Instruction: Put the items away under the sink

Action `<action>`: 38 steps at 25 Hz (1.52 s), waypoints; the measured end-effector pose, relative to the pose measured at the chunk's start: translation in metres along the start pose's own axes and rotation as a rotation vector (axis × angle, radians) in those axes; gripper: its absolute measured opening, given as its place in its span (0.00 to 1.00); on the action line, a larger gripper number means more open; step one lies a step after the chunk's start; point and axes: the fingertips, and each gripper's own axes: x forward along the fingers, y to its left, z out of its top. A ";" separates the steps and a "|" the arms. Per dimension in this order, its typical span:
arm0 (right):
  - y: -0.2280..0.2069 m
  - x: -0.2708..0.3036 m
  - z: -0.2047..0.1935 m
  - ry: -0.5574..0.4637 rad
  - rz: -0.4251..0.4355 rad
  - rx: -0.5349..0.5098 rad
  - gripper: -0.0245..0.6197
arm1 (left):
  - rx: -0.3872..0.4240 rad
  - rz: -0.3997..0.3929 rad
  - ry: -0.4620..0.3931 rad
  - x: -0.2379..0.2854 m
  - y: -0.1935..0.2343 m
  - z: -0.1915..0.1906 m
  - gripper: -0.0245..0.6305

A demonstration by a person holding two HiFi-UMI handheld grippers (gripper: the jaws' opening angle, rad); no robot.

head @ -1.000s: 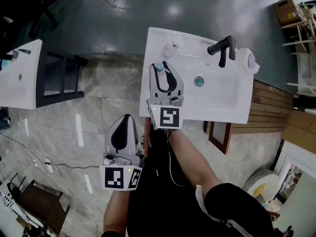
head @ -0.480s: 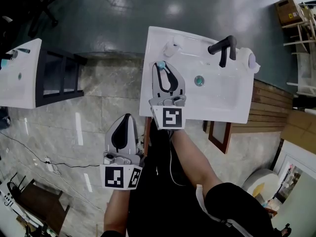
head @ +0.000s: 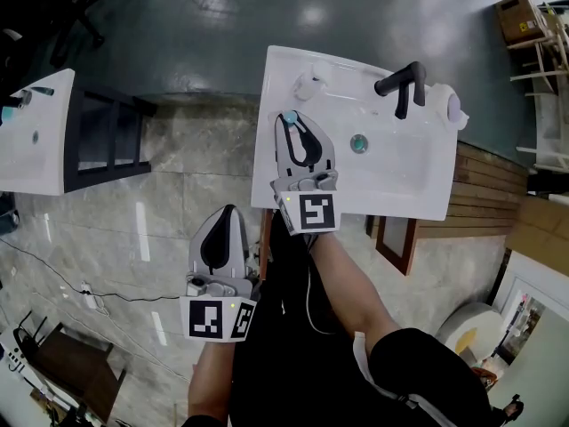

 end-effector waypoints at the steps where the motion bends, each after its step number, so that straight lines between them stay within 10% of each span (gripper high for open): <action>1: 0.000 0.000 0.000 -0.001 0.004 0.000 0.17 | 0.000 -0.001 0.000 0.000 0.000 0.000 0.05; 38: 0.003 -0.055 0.019 -0.007 0.033 0.038 0.16 | 0.013 -0.044 -0.036 -0.022 -0.028 0.010 0.05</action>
